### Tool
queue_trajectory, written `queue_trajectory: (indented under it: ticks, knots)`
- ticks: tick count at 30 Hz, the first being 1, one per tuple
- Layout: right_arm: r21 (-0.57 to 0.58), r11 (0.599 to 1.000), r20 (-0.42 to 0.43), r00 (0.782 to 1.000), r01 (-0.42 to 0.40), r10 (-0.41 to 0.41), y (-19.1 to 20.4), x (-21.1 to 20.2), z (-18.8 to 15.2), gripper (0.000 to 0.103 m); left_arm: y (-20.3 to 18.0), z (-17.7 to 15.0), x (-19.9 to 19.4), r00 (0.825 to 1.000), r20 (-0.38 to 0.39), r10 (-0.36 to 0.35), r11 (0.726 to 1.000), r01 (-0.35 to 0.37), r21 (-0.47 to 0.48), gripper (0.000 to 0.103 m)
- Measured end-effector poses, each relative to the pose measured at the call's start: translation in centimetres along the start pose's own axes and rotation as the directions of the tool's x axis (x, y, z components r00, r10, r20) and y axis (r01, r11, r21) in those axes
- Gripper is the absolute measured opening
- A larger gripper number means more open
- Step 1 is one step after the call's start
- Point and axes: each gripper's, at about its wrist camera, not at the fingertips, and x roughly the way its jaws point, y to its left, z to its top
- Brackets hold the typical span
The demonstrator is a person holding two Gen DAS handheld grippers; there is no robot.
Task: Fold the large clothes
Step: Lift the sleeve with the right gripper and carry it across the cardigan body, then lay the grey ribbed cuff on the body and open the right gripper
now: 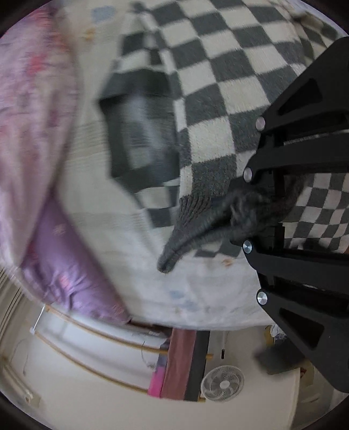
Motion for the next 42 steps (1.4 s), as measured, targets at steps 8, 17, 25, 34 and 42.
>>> queue_trajectory:
  ticks: [8,17,25,34,42]
  knots:
    - [0.045,0.998,-0.04,0.999,0.036,-0.034,-1.8,2.6,-2.3,0.091,1.3,-0.6,1.5,0.999,-0.02,0.045,0.999,-0.046,-0.021,0.04]
    - [-0.147,0.929,0.107,0.939,0.341,-0.328,-10.1,-2.3,-2.0,0.068,-8.0,-1.9,7.2,0.994,-0.105,0.026,0.989,-0.011,0.144,0.04]
    - [-0.118,0.873,-0.2,0.85,0.473,-0.487,-22.0,-1.6,-6.5,0.002,-10.7,-4.8,11.0,0.974,-0.212,0.078,0.973,-0.029,0.228,0.039]
    - [0.064,0.885,-0.286,0.858,0.461,-0.426,-25.9,-2.6,-7.1,0.0,-9.3,-4.1,11.3,0.965,-0.258,0.055,0.99,-0.019,0.141,0.041]
    - [0.037,0.894,-0.157,0.886,0.447,-0.436,-25.3,-2.8,5.4,0.003,-8.4,0.9,13.5,0.959,-0.264,0.102,0.991,-0.075,0.109,0.04]
